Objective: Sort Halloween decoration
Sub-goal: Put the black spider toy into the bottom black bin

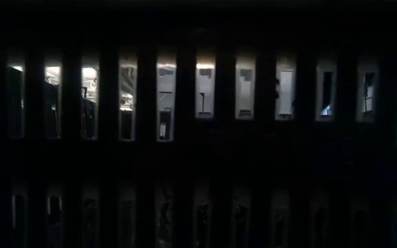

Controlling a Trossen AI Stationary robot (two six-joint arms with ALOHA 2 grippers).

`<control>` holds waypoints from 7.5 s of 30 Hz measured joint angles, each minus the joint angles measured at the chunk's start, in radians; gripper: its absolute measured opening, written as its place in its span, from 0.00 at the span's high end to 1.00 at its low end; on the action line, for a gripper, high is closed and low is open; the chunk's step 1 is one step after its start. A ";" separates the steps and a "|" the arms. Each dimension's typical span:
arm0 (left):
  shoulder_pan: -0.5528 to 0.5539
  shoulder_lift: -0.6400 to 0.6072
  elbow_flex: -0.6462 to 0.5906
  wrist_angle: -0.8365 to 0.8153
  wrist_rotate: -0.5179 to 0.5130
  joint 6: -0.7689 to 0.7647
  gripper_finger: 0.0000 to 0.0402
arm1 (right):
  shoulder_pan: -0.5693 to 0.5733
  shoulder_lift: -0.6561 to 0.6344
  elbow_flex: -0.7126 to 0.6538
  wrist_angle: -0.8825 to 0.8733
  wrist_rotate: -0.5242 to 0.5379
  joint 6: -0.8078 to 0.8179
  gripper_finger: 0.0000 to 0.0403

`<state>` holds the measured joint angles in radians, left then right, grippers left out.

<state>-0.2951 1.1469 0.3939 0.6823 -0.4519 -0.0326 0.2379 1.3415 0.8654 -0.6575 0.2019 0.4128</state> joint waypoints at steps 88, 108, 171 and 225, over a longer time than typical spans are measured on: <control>0.000 0.000 0.000 0.000 0.000 0.000 0.77 | 0.364 0.442 0.299 0.709 -0.351 -0.077 0.87; 0.000 0.000 0.000 0.006 0.000 0.000 0.77 | 0.338 0.452 0.368 0.465 -0.333 -0.160 0.72; 0.000 0.000 0.000 0.089 -0.002 -0.459 0.77 | 0.345 0.465 0.367 0.480 -0.273 -0.208 0.54; -0.235 0.721 0.540 -0.036 0.431 0.043 0.77 | 0.345 0.465 0.367 0.564 -0.292 -0.230 0.54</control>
<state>-0.5298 1.8675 0.9337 0.6460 -0.0205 0.0100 0.5831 1.8065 1.2324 -0.0938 -0.0906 0.1829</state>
